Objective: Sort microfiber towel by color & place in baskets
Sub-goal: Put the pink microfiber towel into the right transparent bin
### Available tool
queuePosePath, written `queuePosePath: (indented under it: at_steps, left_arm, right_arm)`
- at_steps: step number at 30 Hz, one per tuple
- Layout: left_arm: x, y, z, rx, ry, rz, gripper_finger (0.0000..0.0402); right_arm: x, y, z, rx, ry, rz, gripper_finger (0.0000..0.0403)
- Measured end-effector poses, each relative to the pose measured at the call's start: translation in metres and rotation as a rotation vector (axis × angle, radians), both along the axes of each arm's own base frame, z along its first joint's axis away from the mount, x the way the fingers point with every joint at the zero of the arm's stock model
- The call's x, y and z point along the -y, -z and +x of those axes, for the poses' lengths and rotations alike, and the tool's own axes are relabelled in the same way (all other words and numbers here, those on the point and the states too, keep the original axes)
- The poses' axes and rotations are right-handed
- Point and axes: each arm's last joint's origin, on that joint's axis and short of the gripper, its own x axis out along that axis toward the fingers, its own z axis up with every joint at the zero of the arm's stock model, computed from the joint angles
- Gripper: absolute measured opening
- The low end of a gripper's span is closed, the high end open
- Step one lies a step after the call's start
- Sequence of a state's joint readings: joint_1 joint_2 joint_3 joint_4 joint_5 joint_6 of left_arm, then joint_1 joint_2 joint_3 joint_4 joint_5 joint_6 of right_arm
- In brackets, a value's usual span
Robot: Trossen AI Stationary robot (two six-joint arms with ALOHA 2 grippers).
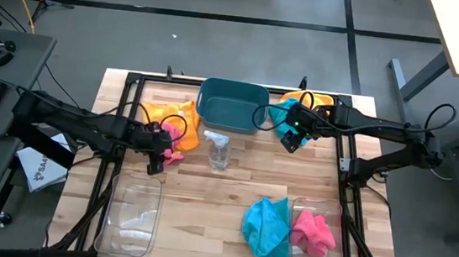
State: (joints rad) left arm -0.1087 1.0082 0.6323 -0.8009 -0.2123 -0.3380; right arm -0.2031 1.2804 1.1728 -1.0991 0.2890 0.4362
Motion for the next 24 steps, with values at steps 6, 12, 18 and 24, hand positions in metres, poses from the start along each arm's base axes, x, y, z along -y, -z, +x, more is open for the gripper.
queuePosePath:
  at_steps: [6,12,18,24]
  left_arm:
    - [0.0,0.016,0.008,-0.091,-0.134,-0.006,0.0202]
    - [-0.002,0.039,0.018,-0.198,-0.323,0.006,0.0202]
    - [-0.002,0.06,0.025,-0.272,-0.445,0.041,0.0193]
    - [0.003,0.057,0.03,-0.224,-0.436,-0.06,0.0041]
  right_arm:
    - [0.0,0.0,0.0,0.006,0.011,-0.002,0.0271]
    - [0.001,0.0,0.0,0.011,0.054,-0.029,0.0271]
    - [0.001,-0.001,0.0,0.012,0.057,-0.032,0.0271]
    - [0.001,-0.001,-0.001,0.015,0.045,-0.032,0.0271]
